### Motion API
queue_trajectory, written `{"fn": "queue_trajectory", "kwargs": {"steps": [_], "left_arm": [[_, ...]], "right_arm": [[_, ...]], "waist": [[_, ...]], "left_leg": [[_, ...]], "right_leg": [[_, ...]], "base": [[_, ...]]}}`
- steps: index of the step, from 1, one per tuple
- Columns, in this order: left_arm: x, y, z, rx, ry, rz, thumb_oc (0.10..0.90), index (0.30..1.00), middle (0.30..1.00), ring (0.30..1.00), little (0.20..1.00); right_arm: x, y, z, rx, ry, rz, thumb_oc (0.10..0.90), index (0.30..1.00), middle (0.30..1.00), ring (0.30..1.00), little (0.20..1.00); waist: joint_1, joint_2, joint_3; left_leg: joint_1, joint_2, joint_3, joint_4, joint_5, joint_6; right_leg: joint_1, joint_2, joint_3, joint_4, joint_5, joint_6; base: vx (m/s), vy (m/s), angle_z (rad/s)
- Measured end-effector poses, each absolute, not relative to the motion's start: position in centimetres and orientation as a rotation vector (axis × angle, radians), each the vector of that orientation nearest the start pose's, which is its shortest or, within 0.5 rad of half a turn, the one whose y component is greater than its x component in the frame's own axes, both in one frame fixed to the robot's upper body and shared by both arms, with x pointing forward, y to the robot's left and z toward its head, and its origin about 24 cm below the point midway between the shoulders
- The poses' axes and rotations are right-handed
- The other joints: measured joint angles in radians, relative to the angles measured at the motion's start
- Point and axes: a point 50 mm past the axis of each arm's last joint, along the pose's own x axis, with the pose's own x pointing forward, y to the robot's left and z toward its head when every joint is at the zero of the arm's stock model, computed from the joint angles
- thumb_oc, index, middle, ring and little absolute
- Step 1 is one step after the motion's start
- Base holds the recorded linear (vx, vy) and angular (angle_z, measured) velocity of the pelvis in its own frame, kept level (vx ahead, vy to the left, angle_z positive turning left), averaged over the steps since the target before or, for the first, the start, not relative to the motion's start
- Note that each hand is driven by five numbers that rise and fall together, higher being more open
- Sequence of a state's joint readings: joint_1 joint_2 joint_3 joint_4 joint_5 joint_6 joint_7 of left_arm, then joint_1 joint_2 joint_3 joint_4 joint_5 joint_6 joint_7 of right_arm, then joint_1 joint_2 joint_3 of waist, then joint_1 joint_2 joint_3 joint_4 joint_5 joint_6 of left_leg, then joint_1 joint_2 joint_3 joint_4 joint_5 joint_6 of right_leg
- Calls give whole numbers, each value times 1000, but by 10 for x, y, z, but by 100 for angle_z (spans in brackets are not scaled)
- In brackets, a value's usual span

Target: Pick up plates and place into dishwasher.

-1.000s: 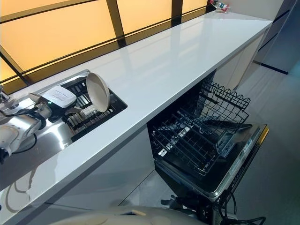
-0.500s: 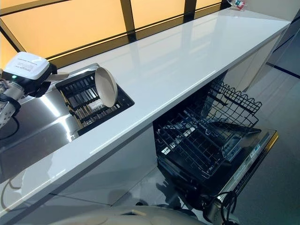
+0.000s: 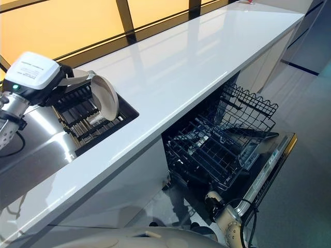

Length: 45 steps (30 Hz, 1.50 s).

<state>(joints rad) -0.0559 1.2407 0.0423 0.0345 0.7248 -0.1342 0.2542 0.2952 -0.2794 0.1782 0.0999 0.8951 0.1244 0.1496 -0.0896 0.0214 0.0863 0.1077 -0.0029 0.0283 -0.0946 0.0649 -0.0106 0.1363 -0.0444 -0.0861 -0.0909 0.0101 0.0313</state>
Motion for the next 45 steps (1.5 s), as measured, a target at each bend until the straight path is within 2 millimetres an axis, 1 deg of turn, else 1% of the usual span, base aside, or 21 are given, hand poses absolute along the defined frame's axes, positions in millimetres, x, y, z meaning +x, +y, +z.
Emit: {"fn": "queue_trajectory", "kwargs": {"steps": [4,6,7,8,12,14,16,20,22,24,25,26,27,28,29,31,33,35,36,40,45], "left_arm": [[236,316,207,1906,-434,199,100,300,300,300,200],[227,314,208,1862,-489,262,100,300,300,300,200],[224,313,212,1848,-526,298,100,300,300,300,200],[222,314,215,1839,-547,326,100,300,300,300,200],[219,319,228,1788,-579,407,100,300,300,300,200],[217,323,235,1766,-586,448,100,300,300,300,200],[214,328,242,1737,-586,492,100,300,300,300,200],[212,333,246,1703,-588,538,100,300,300,300,200],[212,335,246,1703,-585,541,100,300,300,300,200],[213,333,247,1699,-595,545,100,300,300,300,200],[214,333,248,1696,-600,547,100,300,300,300,200],[217,330,250,1688,-616,552,100,300,300,300,200],[220,326,253,1675,-645,552,100,300,300,300,200],[225,320,256,1655,-676,546,100,300,300,300,200],[228,317,257,1631,-694,539,100,300,300,300,200],[236,302,261,1576,-763,493,100,300,300,300,200],[243,281,262,1501,-832,418,100,300,300,300,200],[249,257,263,1426,-893,290,100,300,300,300,200],[250,239,261,1369,-929,192,100,300,300,300,200],[251,211,252,1279,-929,-38,100,300,300,300,200],[255,197,242,1199,-854,-230,100,300,300,300,200]], "right_arm": [[182,-205,-10,527,324,-100,800,900,900,900,900],[190,-233,19,458,178,-207,800,900,900,900,900],[193,-252,37,412,85,-270,800,900,900,900,900],[196,-266,50,389,13,-318,800,900,900,900,900],[203,-298,85,355,-144,-393,800,900,900,900,900],[203,-305,92,392,-158,-363,800,900,900,900,900],[203,-304,91,436,-142,-298,800,900,900,900,900],[204,-304,95,407,-144,-241,800,900,900,900,900],[205,-308,104,300,-177,-250,800,900,900,900,900],[206,-313,119,133,-243,-264,800,900,900,900,900],[207,-313,124,85,-260,-263,800,900,900,900,900],[209,-313,136,-14,-293,-252,800,900,900,900,900],[214,-309,153,-120,-351,-220,800,900,900,900,900],[218,-305,167,-187,-396,-190,800,900,900,900,900],[221,-301,175,-229,-425,-169,800,900,900,900,900],[231,-284,199,-366,-512,-87,800,900,900,900,900],[240,-263,219,-537,-590,-20,800,900,900,900,900],[247,-245,233,-727,-655,25,800,900,900,900,900],[250,-234,239,-821,-691,53,800,900,900,900,900],[258,-217,245,-946,-721,83,800,900,900,900,900],[268,-206,245,-1010,-692,129,800,900,900,900,900]], "waist": [[4,11,8],[2,17,12],[3,16,12],[3,14,11],[2,14,11],[-1,13,11],[-9,13,11],[-21,13,10],[-23,11,10],[-23,8,9],[-23,7,9],[-22,7,9],[-21,7,9],[-19,7,9],[-18,6,9],[-15,6,9],[-8,4,9],[5,0,11],[15,-4,12],[32,-13,14],[41,-19,18]], "left_leg": [[1,0,19,0,-3,3],[2,0,23,0,-5,7],[2,-1,24,0,-5,7],[2,-1,26,0,-6,8],[6,0,37,1,-9,7],[5,0,41,1,-10,5],[3,2,44,1,-11,4],[1,2,46,1,-12,4],[-1,1,46,2,-12,4],[-1,1,46,3,-12,4],[-1,1,46,3,-12,4],[-1,1,45,3,-12,4],[0,1,45,3,-11,4],[0,1,44,3,-11,4],[1,1,44,3,-11,4],[2,2,41,5,-10,3],[3,1,31,5,-9,3],[3,1,18,5,-8,2],[2,1,16,5,-8,2],[1,0,4,5,-7,3],[0,0,-5,5,-4,2]], "right_leg": [[-8,-1,22,0,4,6],[-9,-5,26,0,5,8],[-9,-6,29,0,6,8],[-10,-6,32,0,6,8],[-12,-3,45,0,6,9],[-14,0,46,0,6,9],[-17,2,47,0,7,9],[-21,2,50,0,6,9],[-23,1,51,0,7,9],[-23,1,52,0,7,9],[-23,1,52,0,7,9],[-23,1,52,0,7,9],[-22,2,52,0,7,8],[-20,2,51,0,8,8],[-19,2,50,0,8,7],[-17,3,48,0,8,7],[-14,3,45,0,8,7],[-10,3,42,0,8,7],[-10,4,40,0,8,7],[-6,3,23,0,8,7],[-3,3,17,0,7,7]], "base": [[0,30,-13],[5,17,-6],[4,3,-4],[4,-2,-5],[-11,-11,-9],[-16,-24,-7],[-10,-26,-5],[1,-8,0],[0,0,0],[0,0,0],[0,0,0],[0,0,0],[0,0,0],[0,0,0],[0,0,0],[-6,-16,2],[-1,-22,8],[0,-13,12],[-5,-8,9],[-4,-6,9],[0,-3,5]]}}
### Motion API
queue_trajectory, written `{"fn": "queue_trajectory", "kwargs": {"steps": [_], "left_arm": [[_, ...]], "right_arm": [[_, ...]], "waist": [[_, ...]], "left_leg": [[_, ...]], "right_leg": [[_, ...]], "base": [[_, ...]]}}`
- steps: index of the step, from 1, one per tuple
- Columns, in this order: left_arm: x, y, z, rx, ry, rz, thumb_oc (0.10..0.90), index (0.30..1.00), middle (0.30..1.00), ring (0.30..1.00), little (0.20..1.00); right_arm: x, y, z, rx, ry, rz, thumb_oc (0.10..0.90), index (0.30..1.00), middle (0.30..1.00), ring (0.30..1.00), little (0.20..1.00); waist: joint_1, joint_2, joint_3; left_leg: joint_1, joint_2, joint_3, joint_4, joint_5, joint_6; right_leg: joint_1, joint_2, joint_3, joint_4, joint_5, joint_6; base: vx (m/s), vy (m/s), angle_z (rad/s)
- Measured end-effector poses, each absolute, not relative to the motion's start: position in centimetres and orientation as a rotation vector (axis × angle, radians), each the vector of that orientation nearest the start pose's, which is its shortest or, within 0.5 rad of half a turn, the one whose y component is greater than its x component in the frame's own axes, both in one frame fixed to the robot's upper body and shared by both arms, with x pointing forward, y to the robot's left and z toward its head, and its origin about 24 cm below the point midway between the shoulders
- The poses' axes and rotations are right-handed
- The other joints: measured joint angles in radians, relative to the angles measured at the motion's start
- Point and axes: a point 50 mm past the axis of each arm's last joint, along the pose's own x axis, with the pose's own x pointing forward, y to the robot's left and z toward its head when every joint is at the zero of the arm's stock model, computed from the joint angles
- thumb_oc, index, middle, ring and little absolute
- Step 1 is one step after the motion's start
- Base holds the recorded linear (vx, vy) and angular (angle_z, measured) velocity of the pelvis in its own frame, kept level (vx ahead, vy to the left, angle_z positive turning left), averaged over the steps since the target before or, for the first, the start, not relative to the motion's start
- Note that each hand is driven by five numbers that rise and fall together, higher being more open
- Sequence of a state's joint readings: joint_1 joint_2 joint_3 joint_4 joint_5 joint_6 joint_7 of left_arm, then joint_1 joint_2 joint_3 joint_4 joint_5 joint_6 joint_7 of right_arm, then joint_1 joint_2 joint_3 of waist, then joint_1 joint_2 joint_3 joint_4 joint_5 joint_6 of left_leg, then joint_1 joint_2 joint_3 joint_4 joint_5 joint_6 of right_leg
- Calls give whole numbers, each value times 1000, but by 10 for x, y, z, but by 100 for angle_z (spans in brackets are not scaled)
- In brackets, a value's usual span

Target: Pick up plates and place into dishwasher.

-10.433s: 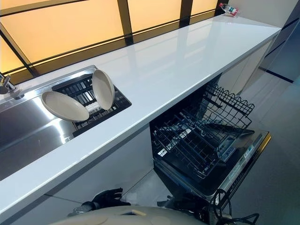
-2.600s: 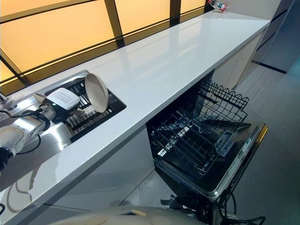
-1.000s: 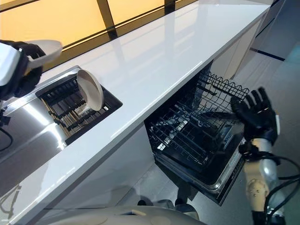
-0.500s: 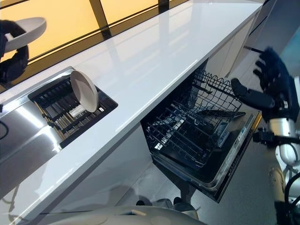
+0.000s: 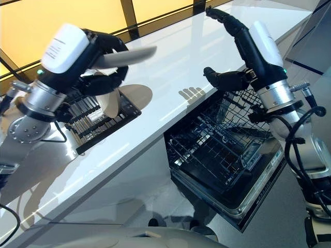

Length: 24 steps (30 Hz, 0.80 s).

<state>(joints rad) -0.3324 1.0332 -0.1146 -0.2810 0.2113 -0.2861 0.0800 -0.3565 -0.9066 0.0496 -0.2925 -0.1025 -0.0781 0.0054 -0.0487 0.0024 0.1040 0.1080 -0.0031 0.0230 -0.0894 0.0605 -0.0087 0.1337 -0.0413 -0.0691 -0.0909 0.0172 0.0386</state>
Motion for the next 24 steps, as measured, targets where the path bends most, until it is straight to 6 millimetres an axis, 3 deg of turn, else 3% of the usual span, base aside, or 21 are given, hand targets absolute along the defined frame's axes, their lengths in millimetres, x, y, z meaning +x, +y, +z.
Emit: {"fn": "queue_trajectory", "kwargs": {"steps": [7,14,20,24], "left_arm": [[258,184,248,1163,-860,-328,100,300,300,300,200],[259,180,252,1152,-883,-338,100,300,300,300,200],[258,177,250,1148,-892,-360,100,300,300,300,200],[259,175,248,1111,-871,-396,100,300,300,300,200]], "right_arm": [[275,-196,243,-1084,-684,169,800,900,900,900,900],[279,-185,234,-1160,-584,337,800,900,900,900,900],[280,-175,221,-1156,-532,451,800,900,900,900,900],[281,-170,226,-1139,-553,466,800,900,900,900,900]], "waist": [[-1,-11,8],[0,-11,8],[1,-11,8],[1,-10,9]], "left_leg": [[-6,-1,-15,0,7,0],[-9,-1,-16,0,9,-1],[-10,-1,-17,0,9,-1],[-9,-1,-17,0,9,-1]], "right_leg": [[1,-1,-16,0,0,0],[1,0,-22,0,0,0],[1,0,-22,0,0,0],[1,0,-22,0,0,0]], "base": [[3,-9,6],[2,-2,2],[0,0,0],[0,0,0]]}}
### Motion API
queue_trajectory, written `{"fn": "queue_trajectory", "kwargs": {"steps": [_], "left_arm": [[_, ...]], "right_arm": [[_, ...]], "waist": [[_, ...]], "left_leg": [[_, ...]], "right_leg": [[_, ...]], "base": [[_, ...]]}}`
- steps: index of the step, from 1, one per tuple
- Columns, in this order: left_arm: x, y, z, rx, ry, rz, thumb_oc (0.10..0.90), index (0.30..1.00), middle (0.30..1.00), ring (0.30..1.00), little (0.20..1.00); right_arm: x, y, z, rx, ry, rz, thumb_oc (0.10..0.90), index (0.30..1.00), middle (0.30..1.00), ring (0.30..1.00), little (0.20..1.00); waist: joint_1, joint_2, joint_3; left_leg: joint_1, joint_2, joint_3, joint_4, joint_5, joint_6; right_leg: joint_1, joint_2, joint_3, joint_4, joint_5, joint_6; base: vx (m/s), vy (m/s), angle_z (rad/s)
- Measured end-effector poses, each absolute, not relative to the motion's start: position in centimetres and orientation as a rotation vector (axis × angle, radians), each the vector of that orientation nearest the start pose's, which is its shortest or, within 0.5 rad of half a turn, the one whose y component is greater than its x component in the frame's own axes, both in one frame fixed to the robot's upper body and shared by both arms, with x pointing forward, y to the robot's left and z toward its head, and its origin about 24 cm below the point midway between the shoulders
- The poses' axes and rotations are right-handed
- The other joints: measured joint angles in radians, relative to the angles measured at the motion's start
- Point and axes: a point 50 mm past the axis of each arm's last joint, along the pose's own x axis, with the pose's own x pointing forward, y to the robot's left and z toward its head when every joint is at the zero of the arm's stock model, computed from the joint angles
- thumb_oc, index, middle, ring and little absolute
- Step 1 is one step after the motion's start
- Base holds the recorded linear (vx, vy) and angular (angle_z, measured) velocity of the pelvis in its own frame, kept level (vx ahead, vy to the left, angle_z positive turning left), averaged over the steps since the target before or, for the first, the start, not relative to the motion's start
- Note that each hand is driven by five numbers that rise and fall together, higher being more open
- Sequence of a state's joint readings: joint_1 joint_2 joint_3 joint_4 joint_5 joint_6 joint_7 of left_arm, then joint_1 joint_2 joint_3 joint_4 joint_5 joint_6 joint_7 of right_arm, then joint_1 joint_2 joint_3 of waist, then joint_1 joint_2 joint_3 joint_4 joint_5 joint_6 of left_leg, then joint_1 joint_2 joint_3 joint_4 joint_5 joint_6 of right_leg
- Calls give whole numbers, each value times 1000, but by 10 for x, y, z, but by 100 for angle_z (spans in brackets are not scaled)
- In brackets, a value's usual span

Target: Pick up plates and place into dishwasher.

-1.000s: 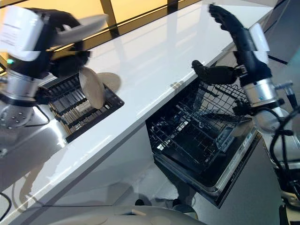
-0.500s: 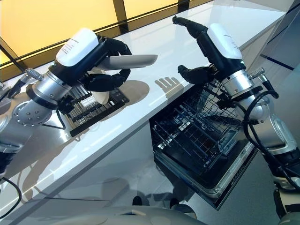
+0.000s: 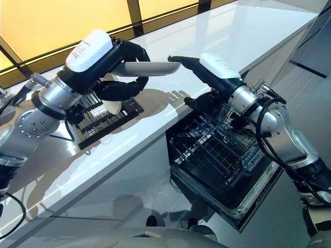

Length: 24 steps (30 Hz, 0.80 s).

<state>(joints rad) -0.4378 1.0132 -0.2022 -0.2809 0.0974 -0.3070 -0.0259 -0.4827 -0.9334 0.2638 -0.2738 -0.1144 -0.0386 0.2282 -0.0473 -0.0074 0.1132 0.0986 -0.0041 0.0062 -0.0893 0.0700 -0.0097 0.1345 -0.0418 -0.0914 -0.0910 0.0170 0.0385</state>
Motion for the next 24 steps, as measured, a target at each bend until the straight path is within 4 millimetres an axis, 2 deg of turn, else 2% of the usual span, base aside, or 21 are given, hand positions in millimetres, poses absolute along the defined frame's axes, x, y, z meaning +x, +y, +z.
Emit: {"fn": "queue_trajectory", "kwargs": {"steps": [4,16,17,18,24], "left_arm": [[260,165,241,1054,-848,-482,100,300,300,300,200],[263,153,229,987,-792,-577,100,300,300,300,200],[262,152,229,987,-792,-578,100,300,300,300,200],[262,152,229,987,-793,-578,100,300,300,300,200],[261,151,228,1019,-827,-552,100,300,300,300,200]], "right_arm": [[281,-158,233,-1117,-611,496,800,900,900,900,900],[281,-149,226,-1075,-611,530,800,900,900,900,900],[281,-148,225,-1058,-601,544,311,481,481,481,411],[281,-147,223,-1035,-580,565,100,300,300,300,200],[284,-147,220,-991,-527,584,100,300,300,300,200]], "waist": [[3,0,0],[20,-2,15],[20,-3,15],[20,-3,15],[20,-5,18]], "left_leg": [[1,0,-1,0,1,0],[1,0,-7,0,4,-1],[1,0,-7,0,4,-1],[1,0,-7,0,4,-1],[3,0,-9,0,5,-1]], "right_leg": [[1,0,0,0,0,0],[4,1,-1,0,0,0],[5,1,-1,0,0,0],[5,1,-1,0,0,0],[7,1,-2,0,0,0]], "base": [[4,0,1],[8,0,0],[57,-9,0],[54,-6,0],[7,-3,0]]}}
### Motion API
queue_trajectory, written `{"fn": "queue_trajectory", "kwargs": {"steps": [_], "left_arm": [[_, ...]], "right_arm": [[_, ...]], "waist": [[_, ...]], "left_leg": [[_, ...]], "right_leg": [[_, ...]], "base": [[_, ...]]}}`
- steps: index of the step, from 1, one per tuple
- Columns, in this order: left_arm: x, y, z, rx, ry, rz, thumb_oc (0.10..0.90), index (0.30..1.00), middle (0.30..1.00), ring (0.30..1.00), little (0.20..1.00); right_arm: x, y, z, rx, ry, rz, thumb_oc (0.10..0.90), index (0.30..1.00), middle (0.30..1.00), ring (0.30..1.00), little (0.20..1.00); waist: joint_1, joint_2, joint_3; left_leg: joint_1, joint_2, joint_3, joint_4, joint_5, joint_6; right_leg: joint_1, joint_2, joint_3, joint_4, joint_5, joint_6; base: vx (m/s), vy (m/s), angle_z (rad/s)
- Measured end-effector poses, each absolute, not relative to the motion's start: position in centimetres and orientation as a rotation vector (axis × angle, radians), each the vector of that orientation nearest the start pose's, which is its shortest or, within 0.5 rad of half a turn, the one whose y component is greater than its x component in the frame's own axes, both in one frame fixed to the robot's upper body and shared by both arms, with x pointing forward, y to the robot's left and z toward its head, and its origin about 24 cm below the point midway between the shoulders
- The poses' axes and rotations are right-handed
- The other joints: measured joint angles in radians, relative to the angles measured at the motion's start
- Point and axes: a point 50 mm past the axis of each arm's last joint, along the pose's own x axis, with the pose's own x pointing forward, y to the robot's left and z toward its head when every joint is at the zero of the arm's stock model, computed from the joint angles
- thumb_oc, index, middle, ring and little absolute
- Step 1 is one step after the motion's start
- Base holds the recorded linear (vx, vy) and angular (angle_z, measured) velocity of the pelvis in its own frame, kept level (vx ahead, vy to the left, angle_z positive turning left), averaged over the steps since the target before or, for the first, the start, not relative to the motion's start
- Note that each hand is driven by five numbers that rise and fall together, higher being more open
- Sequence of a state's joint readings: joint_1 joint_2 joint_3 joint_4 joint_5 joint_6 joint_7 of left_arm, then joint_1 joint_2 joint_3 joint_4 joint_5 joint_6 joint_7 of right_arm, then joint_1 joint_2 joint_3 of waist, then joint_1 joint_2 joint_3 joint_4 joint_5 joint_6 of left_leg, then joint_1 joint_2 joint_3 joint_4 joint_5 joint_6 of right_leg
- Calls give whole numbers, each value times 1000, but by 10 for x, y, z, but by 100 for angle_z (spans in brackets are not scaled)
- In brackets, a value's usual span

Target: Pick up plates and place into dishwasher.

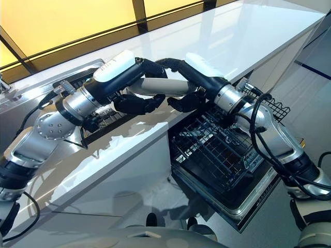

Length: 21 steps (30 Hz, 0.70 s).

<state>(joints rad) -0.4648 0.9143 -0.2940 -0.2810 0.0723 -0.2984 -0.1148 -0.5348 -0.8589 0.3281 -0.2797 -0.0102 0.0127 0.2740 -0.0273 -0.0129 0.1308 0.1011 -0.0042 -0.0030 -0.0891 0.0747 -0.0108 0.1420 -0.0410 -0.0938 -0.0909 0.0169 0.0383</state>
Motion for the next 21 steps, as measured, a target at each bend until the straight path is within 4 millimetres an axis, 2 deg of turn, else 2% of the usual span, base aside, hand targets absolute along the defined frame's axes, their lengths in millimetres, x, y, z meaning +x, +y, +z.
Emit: {"fn": "queue_trajectory", "kwargs": {"steps": [3,11,13,14,15,21], "left_arm": [[258,150,230,1086,-905,-504,100,300,300,300,200],[256,151,229,1063,-951,-463,100,300,300,300,200],[255,151,228,1058,-950,-460,262,439,439,439,362],[255,152,228,1044,-946,-454,655,775,775,775,755],[255,152,227,1035,-944,-449,800,900,900,900,900],[253,159,228,896,-930,-405,800,900,900,900,900]], "right_arm": [[284,-147,219,-995,-514,592,100,300,300,300,200],[281,-147,225,-1009,-548,575,100,300,300,300,200],[281,-147,226,-1023,-560,567,100,300,300,300,200],[281,-146,226,-1035,-575,558,100,300,300,300,200],[281,-146,226,-1042,-584,549,100,300,300,300,200],[280,-148,225,-1048,-613,499,100,300,300,300,200]], "waist": [[0,-3,2],[4,-7,5],[4,-8,6],[4,-8,6],[4,-8,6],[8,-8,6]], "left_leg": [[0,0,-3,0,1,0],[-1,0,-13,0,5,0],[-1,-1,-14,0,6,-1],[-1,-1,-15,0,6,0],[-1,-1,-17,0,7,0],[-3,-1,-23,0,9,-1]], "right_leg": [[1,0,-1,0,0,0],[4,0,-5,0,0,0],[4,0,-5,0,0,0],[5,0,-6,0,0,0],[5,0,-6,0,0,0],[6,0,-12,0,0,0]], "base": [[13,-7,1],[-1,-7,3],[-5,-2,2],[0,0,0],[0,0,0],[-2,-3,1]]}}
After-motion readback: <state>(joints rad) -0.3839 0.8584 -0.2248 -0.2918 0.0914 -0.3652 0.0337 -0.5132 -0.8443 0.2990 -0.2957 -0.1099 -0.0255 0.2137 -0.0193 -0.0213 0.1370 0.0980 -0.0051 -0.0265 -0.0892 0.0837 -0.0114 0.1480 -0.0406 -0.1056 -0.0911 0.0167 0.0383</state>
